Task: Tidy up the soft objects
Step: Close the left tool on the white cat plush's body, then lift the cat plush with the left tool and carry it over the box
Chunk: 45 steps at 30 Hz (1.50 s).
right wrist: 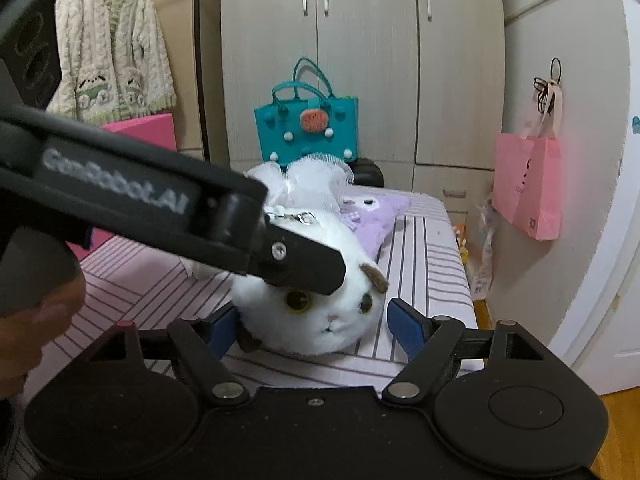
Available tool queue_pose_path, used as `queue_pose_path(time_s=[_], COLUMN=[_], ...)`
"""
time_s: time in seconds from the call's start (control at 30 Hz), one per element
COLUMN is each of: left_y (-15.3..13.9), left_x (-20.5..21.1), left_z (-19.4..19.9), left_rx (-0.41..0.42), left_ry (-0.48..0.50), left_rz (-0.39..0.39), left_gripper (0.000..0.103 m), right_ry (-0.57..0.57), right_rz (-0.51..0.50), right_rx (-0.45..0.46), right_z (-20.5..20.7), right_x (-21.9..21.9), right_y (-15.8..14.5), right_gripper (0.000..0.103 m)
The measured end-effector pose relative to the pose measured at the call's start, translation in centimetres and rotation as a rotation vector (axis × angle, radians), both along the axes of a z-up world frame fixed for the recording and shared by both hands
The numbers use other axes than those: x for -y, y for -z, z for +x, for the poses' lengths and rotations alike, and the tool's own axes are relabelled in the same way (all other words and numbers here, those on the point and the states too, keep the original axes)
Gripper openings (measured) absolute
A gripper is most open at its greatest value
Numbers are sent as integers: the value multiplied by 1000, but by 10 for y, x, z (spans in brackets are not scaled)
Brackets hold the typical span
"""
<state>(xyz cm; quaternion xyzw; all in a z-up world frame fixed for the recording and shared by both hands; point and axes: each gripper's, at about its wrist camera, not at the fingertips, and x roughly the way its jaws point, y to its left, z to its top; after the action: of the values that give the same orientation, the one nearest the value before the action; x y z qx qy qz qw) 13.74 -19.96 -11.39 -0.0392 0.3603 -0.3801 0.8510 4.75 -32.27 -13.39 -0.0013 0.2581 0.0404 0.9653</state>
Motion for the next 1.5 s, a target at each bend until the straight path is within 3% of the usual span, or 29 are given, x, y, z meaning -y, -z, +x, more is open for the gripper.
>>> queue_pose_path(time_s=[0.13,0.2,0.3,0.7,1.5], left_y=[7,9,8,0,-29], left_x=[-1,-2,-1,-2,-55], left_z=[3,4,1,-17,-63], left_rx=[-24,-44,-47,-17,-60], left_ry=[8,26,48,32,9], left_rz=[-7,-15,-17,27,28], left_gripper=[77,66,63,63,63], right_ry=[5,1,12,73,-14], right_rz=[20,42,48,148,88], right_rx=[1,3,5,-21,-32], right_z=[2,1,0,-7,-50], right_x=[1,2,1,-4,-57], right_y=[1,1,1,-2,-29], right_gripper=[80,76,73,72,73])
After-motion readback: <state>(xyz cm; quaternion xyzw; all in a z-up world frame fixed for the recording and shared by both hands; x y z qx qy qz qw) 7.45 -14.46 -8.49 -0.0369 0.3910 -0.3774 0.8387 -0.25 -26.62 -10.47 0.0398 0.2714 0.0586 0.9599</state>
